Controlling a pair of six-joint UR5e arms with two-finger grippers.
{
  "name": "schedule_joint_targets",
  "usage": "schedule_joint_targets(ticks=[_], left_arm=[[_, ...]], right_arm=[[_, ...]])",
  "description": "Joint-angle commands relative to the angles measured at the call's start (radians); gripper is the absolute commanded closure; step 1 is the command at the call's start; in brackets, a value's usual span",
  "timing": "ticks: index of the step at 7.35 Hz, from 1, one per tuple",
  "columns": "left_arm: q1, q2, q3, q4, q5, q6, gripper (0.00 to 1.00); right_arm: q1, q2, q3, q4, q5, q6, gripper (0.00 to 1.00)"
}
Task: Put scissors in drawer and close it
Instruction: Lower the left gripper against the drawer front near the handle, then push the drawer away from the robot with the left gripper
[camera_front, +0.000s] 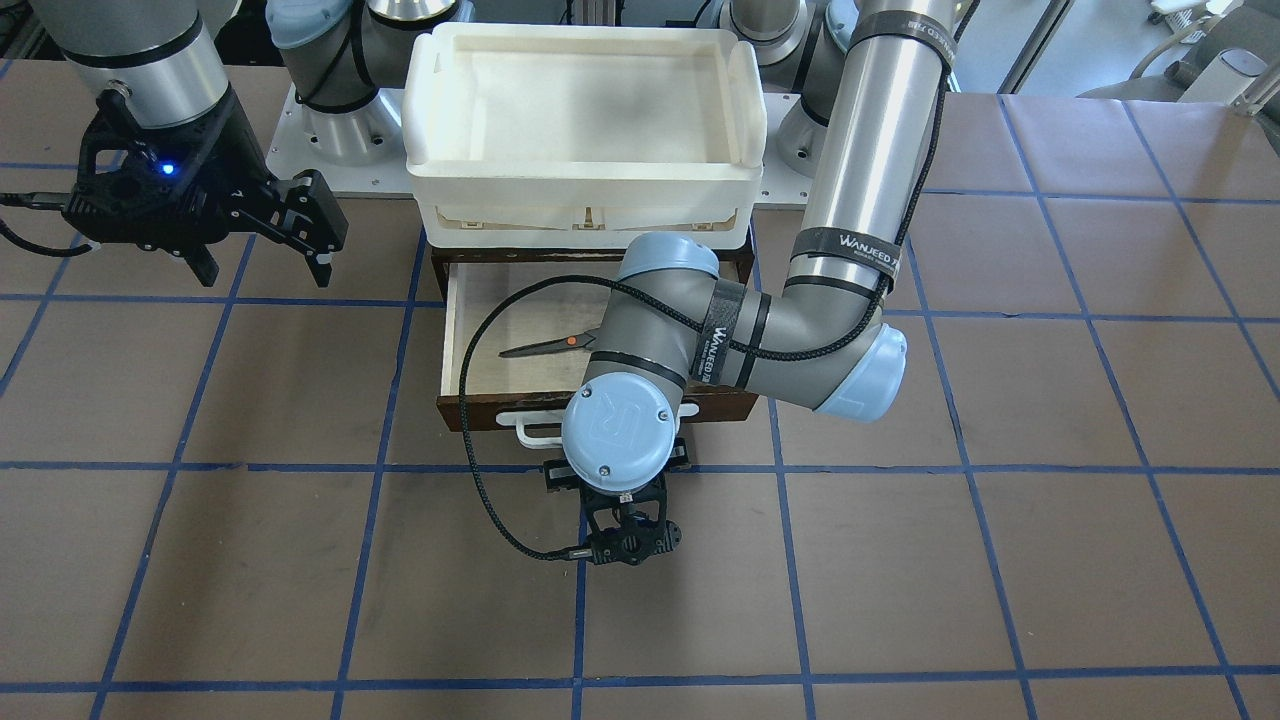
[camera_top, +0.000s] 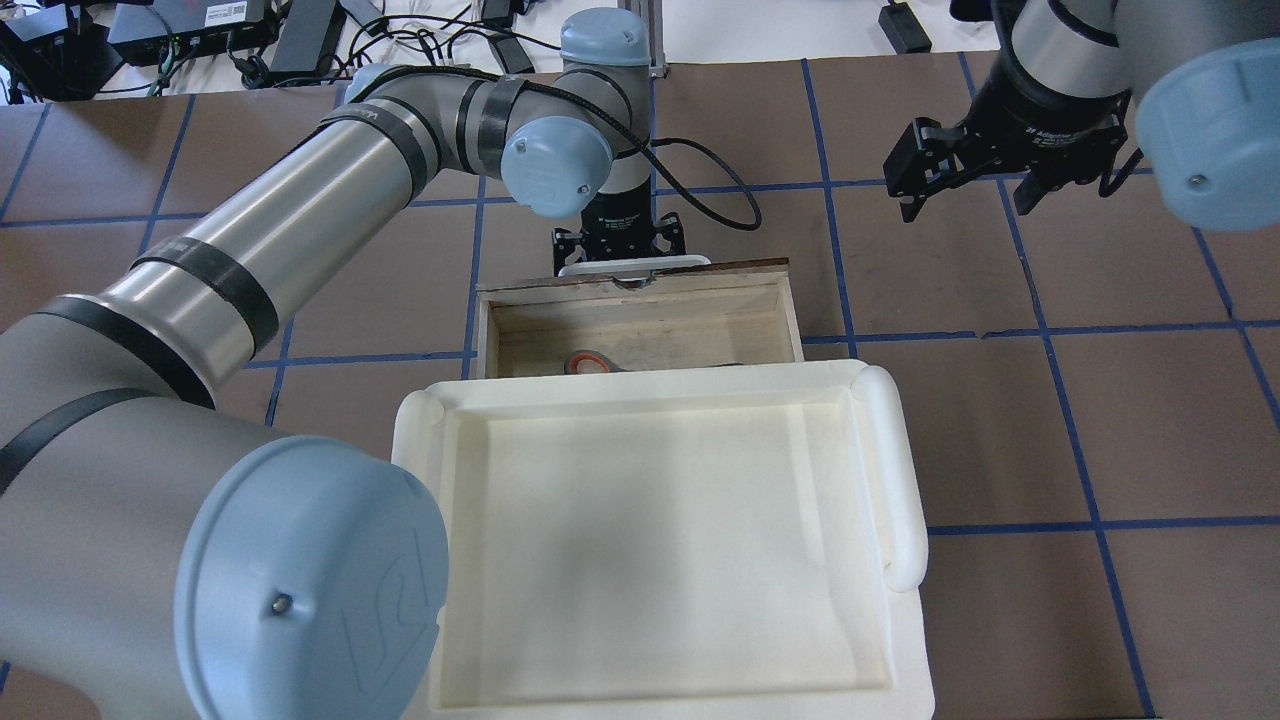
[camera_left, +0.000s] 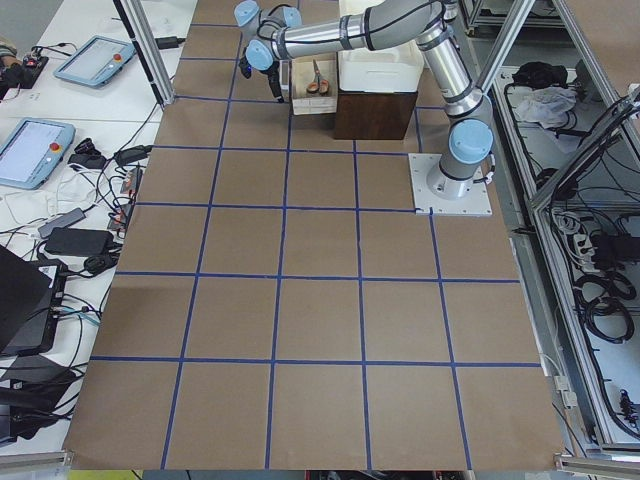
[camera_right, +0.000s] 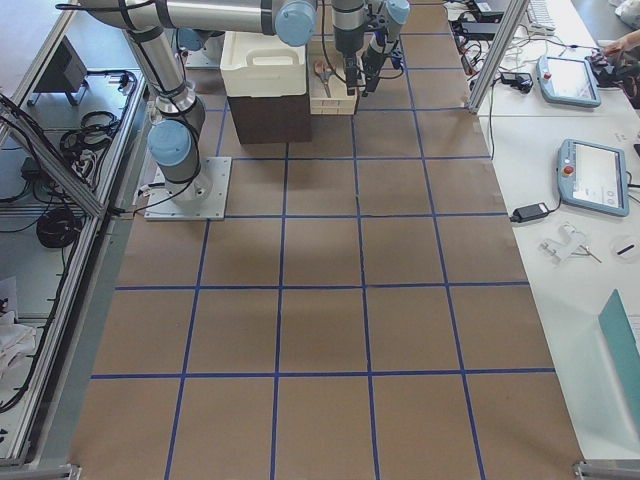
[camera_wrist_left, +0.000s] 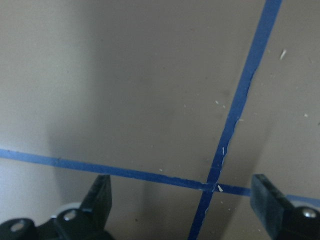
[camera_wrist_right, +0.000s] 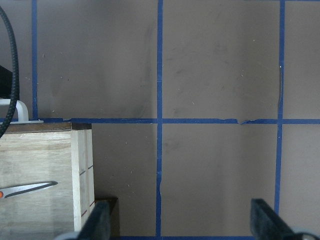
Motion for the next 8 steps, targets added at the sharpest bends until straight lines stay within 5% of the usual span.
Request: schedule_joint_targets(ticks=[1, 8], left_arm=[[-0.001, 0.022, -0.003, -0.005, -0.016, 0.0, 0.0], [-0.066, 0.155, -0.113, -0.011, -0.009, -0.051, 0.0]], right_arm=[[0.0, 0.001, 0.0, -0.002, -0.001, -0.001, 0.0], [0.0, 0.001, 0.0, -0.007, -0.001, 0.0, 0.0]])
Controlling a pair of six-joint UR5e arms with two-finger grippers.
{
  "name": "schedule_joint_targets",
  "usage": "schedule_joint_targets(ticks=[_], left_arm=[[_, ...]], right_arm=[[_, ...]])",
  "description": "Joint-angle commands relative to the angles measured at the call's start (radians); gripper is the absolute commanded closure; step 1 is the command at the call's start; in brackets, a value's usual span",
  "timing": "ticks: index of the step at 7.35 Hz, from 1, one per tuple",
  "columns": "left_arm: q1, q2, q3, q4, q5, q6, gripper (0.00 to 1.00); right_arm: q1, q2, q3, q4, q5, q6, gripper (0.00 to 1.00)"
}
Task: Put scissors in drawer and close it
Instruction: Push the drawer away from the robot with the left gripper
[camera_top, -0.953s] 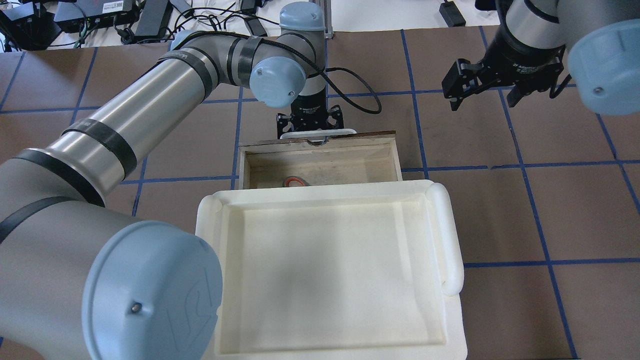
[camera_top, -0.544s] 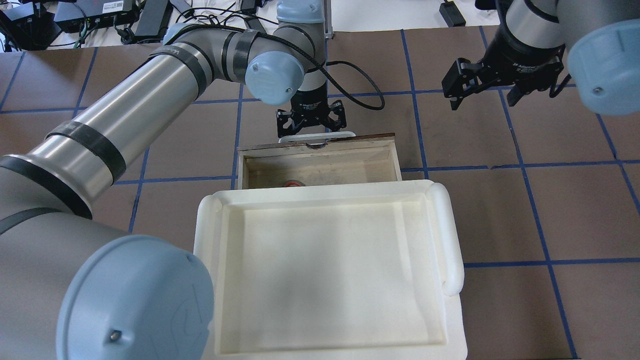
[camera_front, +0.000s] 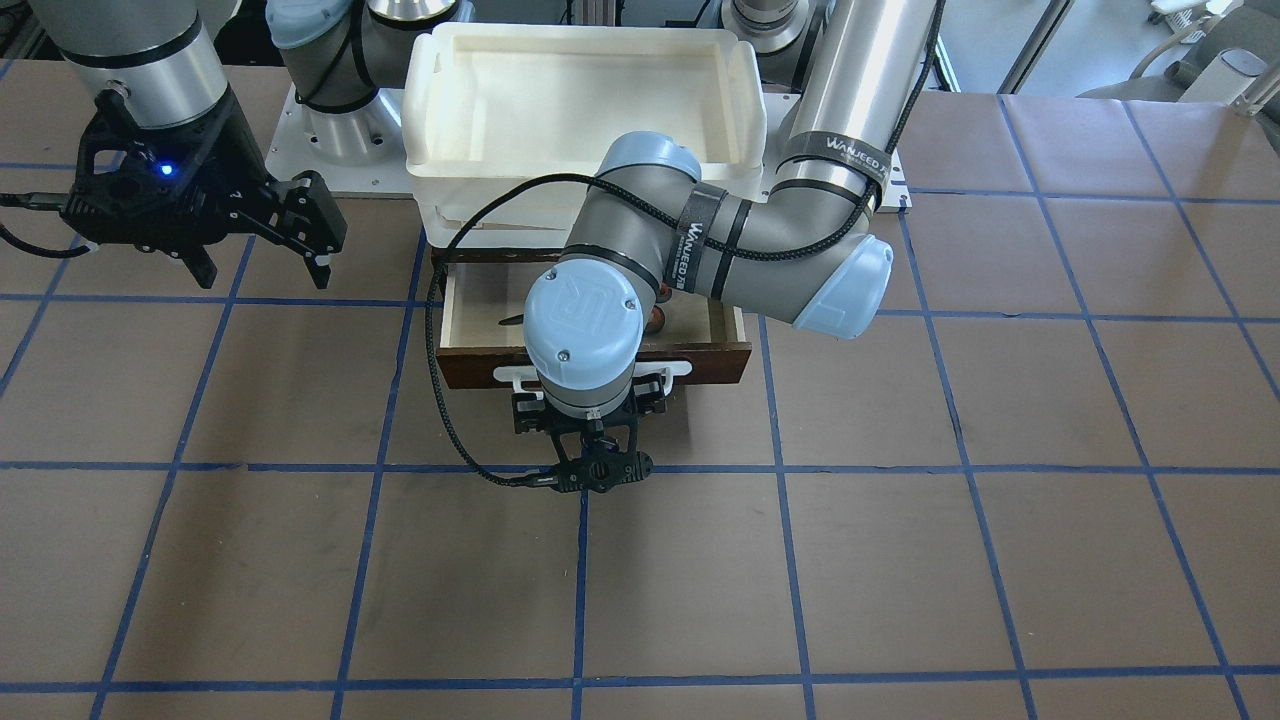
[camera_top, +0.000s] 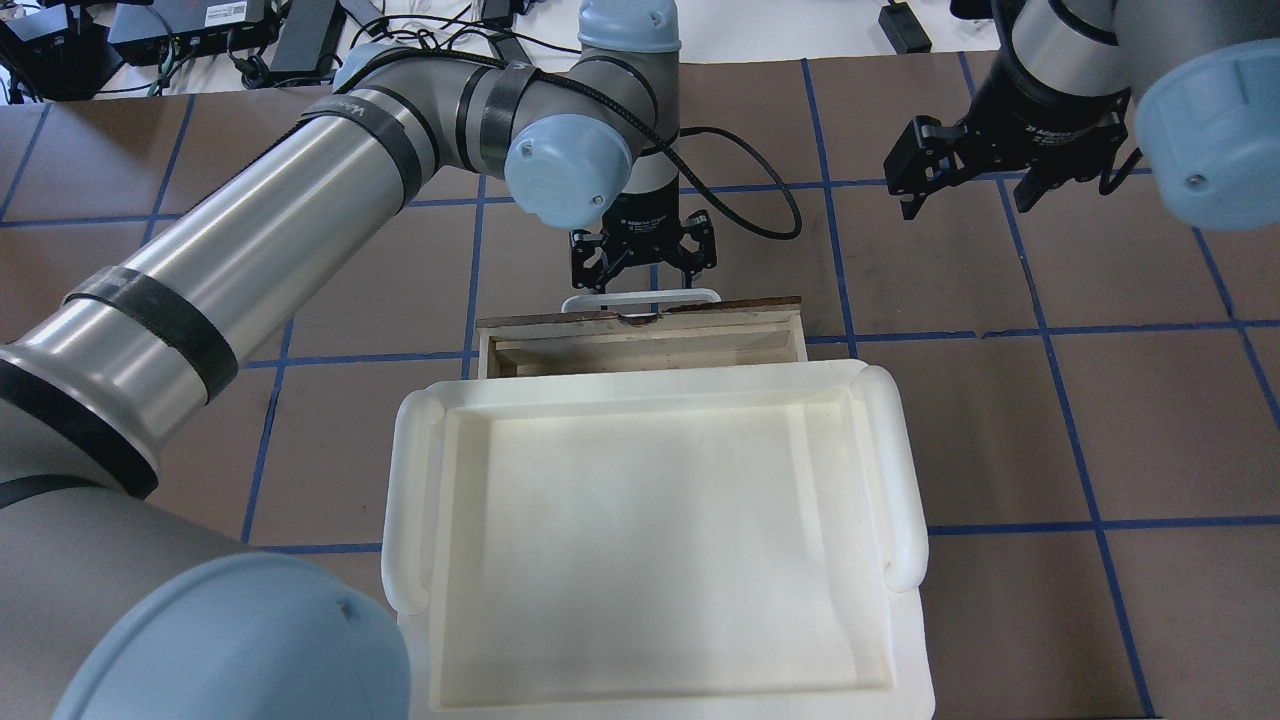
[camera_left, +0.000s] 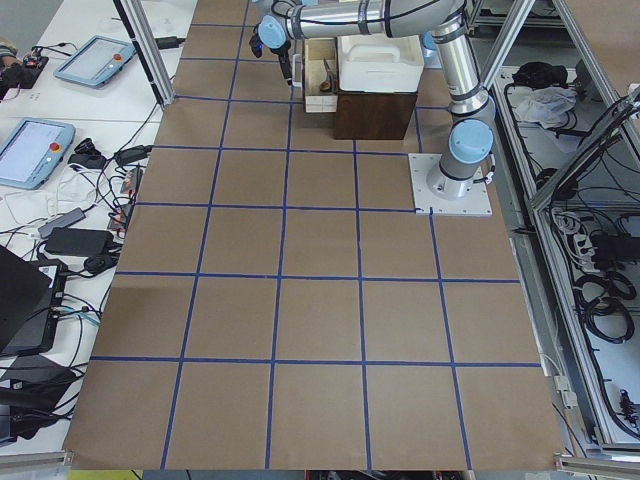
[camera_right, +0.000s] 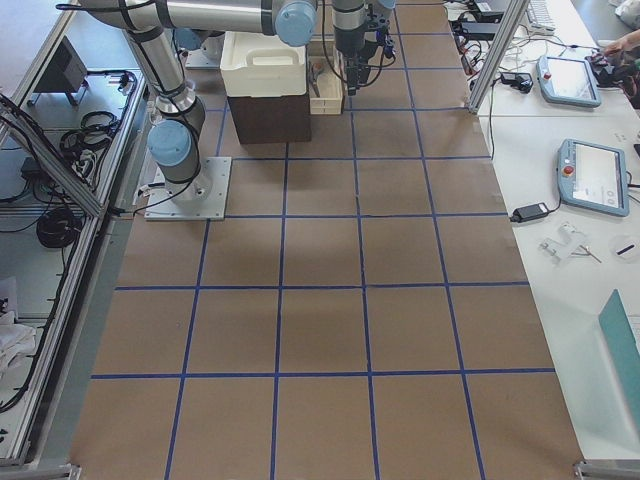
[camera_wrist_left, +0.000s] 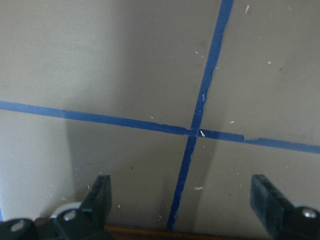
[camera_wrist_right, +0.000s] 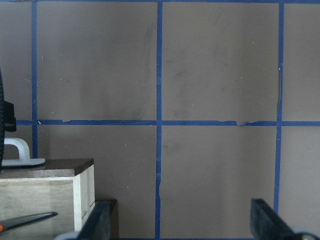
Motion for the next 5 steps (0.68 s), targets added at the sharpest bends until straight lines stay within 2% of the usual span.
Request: schedule_joint_targets(ticks=[1, 5], left_arm=[[-0.011, 0.055, -0.066, -0.002, -0.001, -0.004, 0.0], [-0.04, 0.138, -0.152, -0.095, 0.002, -0.004, 0.0]], right_arm=[[0.0, 0.0, 0.002, 0.001, 0.0, 0.001, 0.0], [0.0, 0.0, 0.002, 0.004, -0.002, 0.001, 0.0]])
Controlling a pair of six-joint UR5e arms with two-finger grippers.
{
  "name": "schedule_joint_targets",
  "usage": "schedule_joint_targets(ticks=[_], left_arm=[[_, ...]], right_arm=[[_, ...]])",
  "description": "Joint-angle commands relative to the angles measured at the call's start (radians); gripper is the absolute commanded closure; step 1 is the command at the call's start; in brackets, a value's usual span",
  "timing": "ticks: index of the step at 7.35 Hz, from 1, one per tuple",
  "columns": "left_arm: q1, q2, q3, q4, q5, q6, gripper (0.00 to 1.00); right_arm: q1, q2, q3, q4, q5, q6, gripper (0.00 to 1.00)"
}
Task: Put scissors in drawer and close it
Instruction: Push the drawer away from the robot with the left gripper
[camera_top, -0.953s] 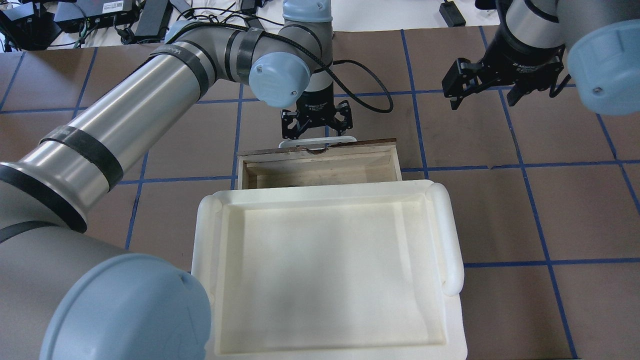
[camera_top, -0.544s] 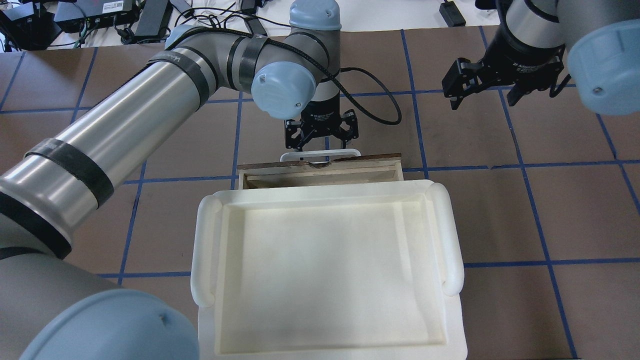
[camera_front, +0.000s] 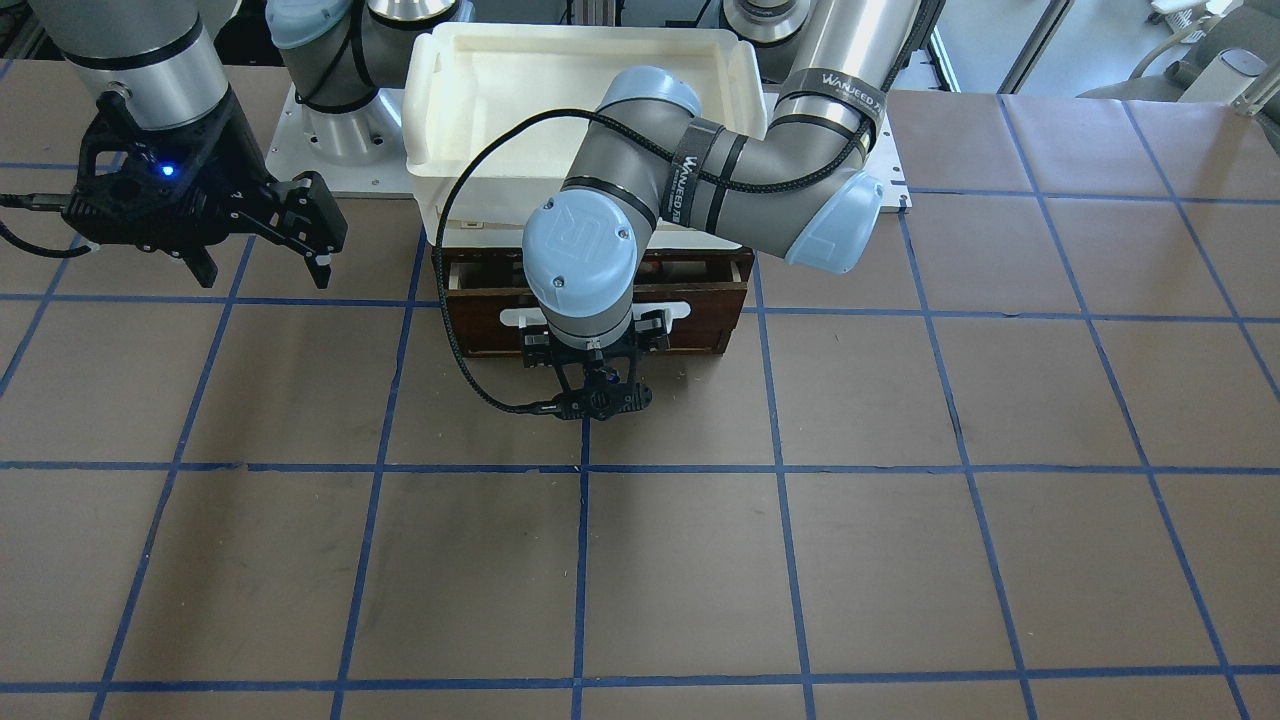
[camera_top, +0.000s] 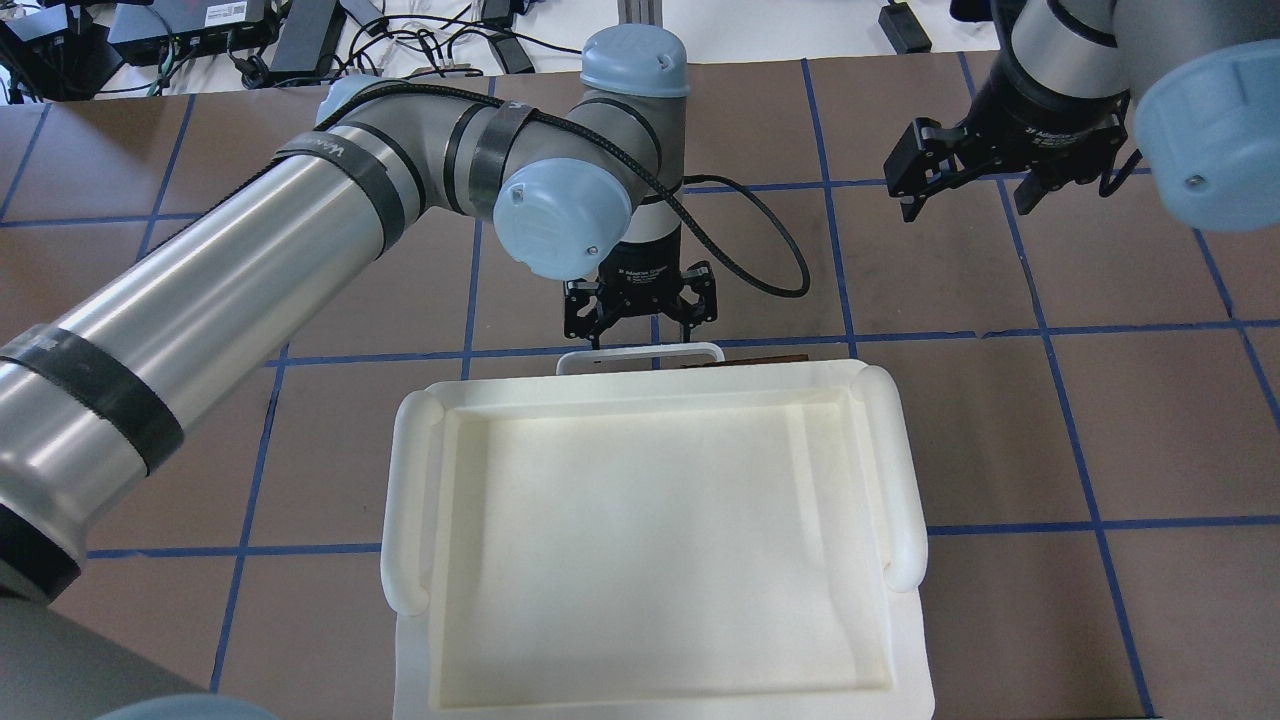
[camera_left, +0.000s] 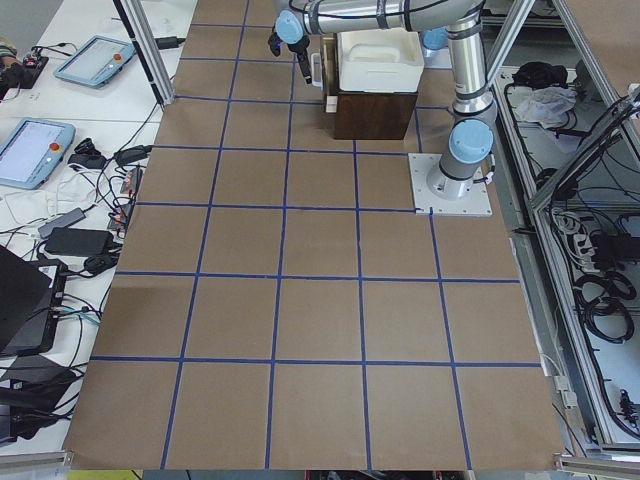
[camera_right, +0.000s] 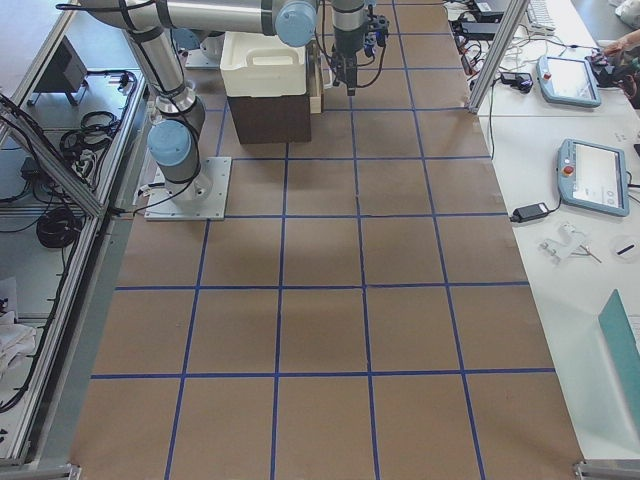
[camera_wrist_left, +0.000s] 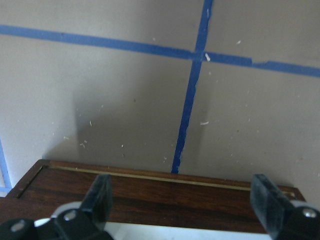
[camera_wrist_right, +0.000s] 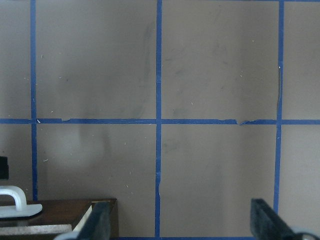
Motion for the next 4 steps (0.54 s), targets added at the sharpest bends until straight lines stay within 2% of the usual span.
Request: schedule_joint_targets(ticks=[1, 4], left_arm=[[-0.012, 0.041, -0.026, -0.057, 0.0, 0.002, 0.0], [-0.011, 0.045, -0.024, -0.071, -0.001, 0.002, 0.0]], right_arm=[[0.0, 0.0, 0.0, 0.0, 0.0, 0.002, 0.0], [0.0, 0.0, 0.0, -0.001, 0.0, 0.002, 0.0]])
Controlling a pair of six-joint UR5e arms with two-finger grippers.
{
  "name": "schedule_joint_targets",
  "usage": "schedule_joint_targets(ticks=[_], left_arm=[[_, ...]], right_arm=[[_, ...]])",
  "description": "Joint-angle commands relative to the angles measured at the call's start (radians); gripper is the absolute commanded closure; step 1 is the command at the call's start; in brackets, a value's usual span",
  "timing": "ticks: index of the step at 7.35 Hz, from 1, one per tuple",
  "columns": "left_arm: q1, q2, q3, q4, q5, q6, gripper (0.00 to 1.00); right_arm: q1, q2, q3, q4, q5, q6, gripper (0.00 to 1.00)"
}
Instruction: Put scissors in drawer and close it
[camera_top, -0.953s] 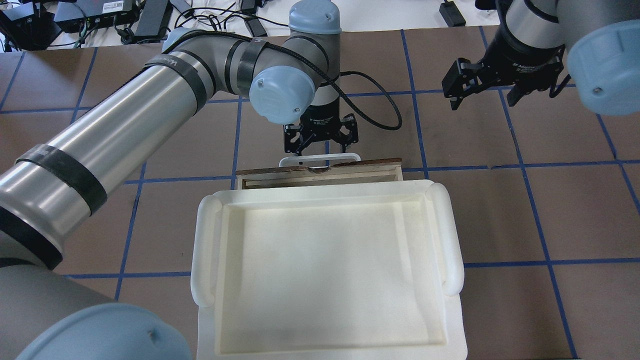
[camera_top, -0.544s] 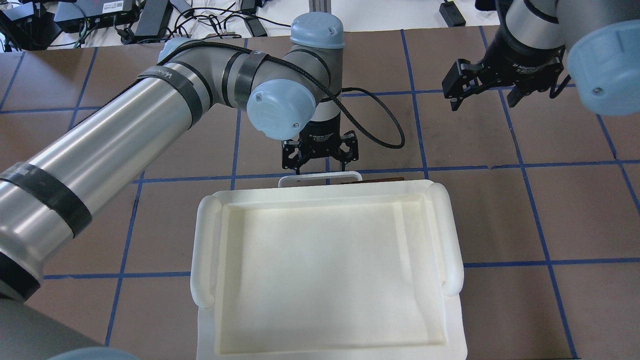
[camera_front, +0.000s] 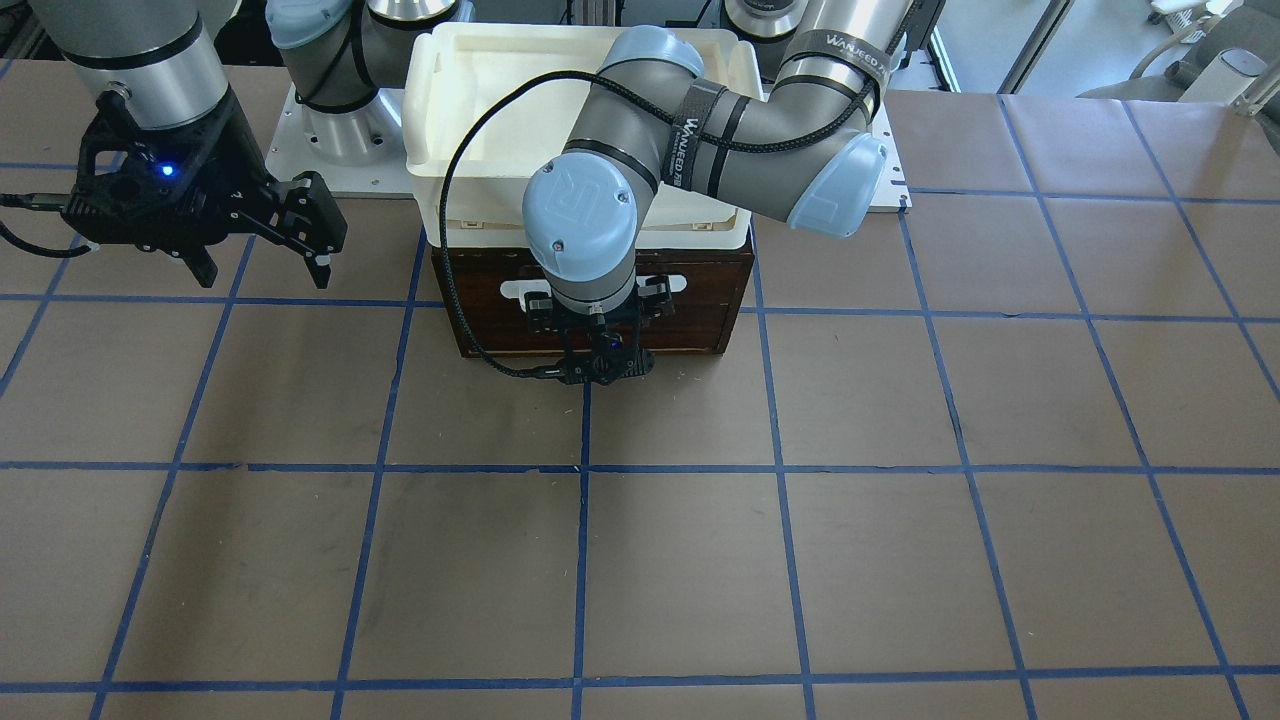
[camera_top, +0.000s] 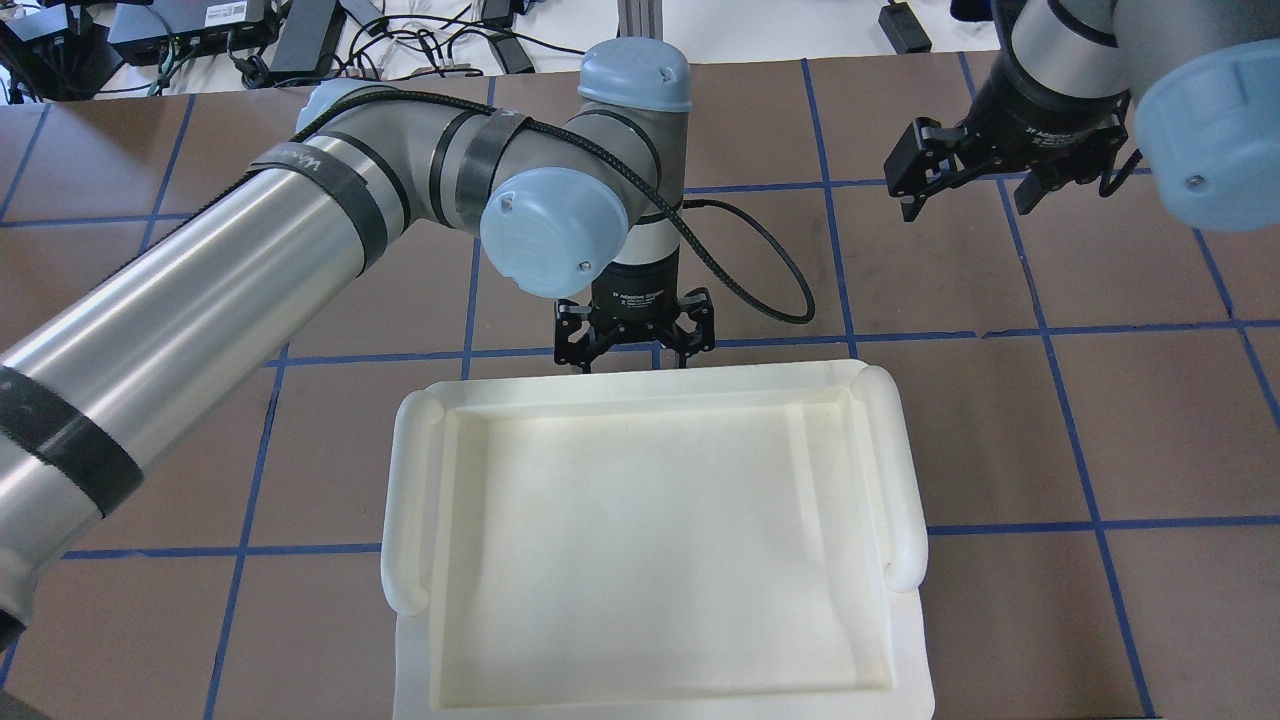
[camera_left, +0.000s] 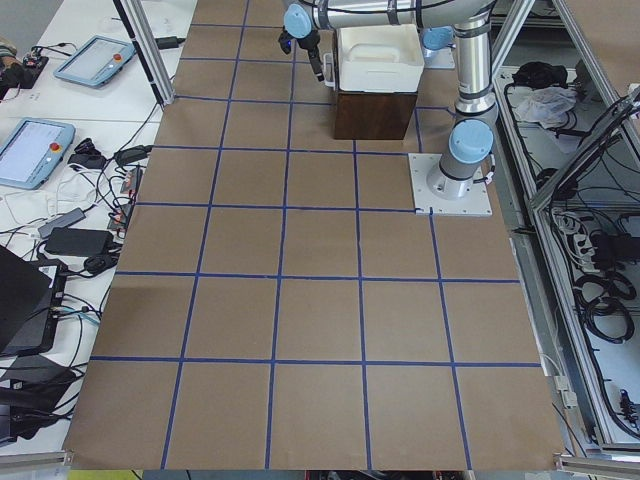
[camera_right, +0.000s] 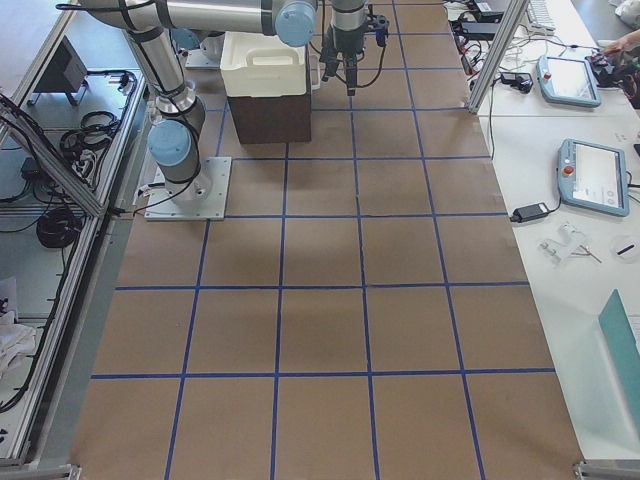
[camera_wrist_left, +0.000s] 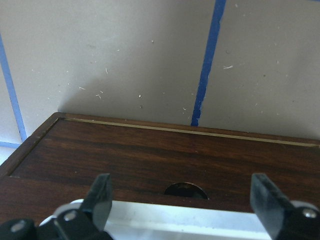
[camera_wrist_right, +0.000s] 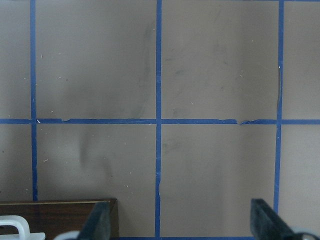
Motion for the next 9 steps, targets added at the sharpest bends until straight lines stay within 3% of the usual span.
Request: schedule_joint_targets(ticks=[1, 3, 5, 9], left_arm=[[0.005, 0.002, 0.007, -0.007, 0.008, 0.0, 0.0], [0.025, 0.031, 0.075, -0.009, 0.038, 0.011, 0.0], [0.038, 0.157, 0.088, -0.111, 0.121, 0.055, 0.0], [0.049, 0.355, 0.074, -0.151, 0.132, 0.175, 0.0]], right_arm=[[0.0, 0.002, 0.0, -0.002, 0.0, 0.0, 0.0], [0.0, 0.002, 0.0, -0.003, 0.002, 0.0, 0.0], [-0.001, 0.002, 0.0, -0.005, 0.0, -0.001, 0.0], [-0.001, 0.0, 0.0, -0.006, 0.0, 0.002, 0.0]])
